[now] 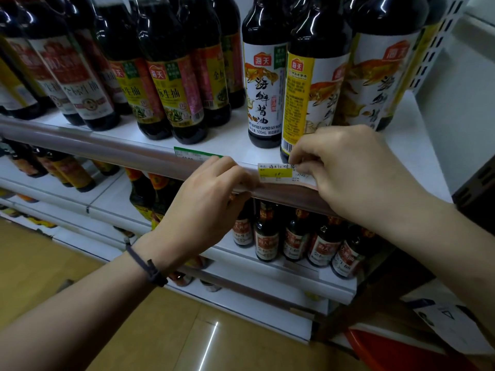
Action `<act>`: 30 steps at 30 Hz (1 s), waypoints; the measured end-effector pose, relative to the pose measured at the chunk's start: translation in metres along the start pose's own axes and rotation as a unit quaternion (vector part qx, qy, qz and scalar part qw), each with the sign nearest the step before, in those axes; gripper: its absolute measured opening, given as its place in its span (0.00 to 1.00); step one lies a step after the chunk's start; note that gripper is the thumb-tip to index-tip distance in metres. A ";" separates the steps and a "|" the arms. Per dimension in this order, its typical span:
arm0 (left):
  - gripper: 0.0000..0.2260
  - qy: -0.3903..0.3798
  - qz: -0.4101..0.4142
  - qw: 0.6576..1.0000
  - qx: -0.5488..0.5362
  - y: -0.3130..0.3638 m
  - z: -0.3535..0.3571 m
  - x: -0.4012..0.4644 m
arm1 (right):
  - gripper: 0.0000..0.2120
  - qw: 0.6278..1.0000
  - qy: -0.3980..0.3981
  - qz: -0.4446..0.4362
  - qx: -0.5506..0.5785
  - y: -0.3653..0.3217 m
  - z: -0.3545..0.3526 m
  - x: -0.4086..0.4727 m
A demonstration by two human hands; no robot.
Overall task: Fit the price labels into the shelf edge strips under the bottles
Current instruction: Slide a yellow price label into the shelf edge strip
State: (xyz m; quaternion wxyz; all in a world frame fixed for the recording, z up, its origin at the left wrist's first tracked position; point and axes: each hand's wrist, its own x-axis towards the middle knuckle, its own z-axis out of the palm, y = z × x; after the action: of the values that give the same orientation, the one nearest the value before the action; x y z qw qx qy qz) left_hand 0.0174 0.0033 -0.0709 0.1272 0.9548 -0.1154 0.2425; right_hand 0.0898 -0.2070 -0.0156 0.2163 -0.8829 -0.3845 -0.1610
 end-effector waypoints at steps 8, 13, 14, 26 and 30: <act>0.07 0.000 -0.017 1.000 -0.005 0.002 0.002 0.001 | 0.04 0.998 0.017 0.044 0.049 0.003 0.007 -0.008; 0.05 -0.001 -0.024 1.000 0.005 0.003 0.002 0.005 | 0.05 0.998 0.007 0.053 0.043 0.002 0.012 -0.010; 0.05 -0.002 -0.024 1.000 0.007 0.002 0.001 0.006 | 0.06 0.998 0.003 0.055 0.042 0.002 0.014 -0.011; 0.05 -0.016 -0.025 1.000 0.007 0.004 -0.001 0.008 | 0.08 0.996 -0.018 0.080 0.032 0.007 0.011 -0.011; 0.09 -0.010 -0.026 1.000 0.003 0.006 -0.001 0.008 | 0.04 0.995 -0.028 0.080 0.049 0.008 0.009 -0.013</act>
State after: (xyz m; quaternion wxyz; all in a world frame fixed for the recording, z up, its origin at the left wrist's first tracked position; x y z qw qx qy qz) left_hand 0.0223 -0.0034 -0.0653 0.1292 0.9603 -0.0913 0.2298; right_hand 0.0885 -0.2151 -0.0307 0.2608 -0.9033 -0.3258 -0.0995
